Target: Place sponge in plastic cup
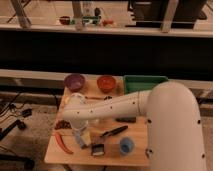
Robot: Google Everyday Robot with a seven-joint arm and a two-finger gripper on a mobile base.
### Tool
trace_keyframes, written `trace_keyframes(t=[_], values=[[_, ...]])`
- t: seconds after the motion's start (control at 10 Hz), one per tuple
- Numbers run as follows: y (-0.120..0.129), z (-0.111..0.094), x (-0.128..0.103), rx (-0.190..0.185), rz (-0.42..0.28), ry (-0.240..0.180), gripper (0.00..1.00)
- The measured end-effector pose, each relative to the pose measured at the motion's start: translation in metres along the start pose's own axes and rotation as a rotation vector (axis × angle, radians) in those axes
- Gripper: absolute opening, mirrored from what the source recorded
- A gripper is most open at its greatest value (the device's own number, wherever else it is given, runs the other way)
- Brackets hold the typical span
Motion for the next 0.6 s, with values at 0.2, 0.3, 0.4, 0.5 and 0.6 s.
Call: trace_keyframes(t=[0.2,0.3,0.4,0.5,0.6], values=[[0.0032,0.0023,0.0022,-0.002,0.005,-0.012,0.80],[0.0047,0.0034,0.0026,-0.006,0.004,-0.017,0.80],[0.0053,0.0046,0.0021,-0.008,0.001,-0.022,0.80],[0.0059,0.0058,0.0015,-0.010,-0.004,-0.026,0.80],[0.0065,0.0069,0.0012,-0.011,-0.009,-0.031,0.80]])
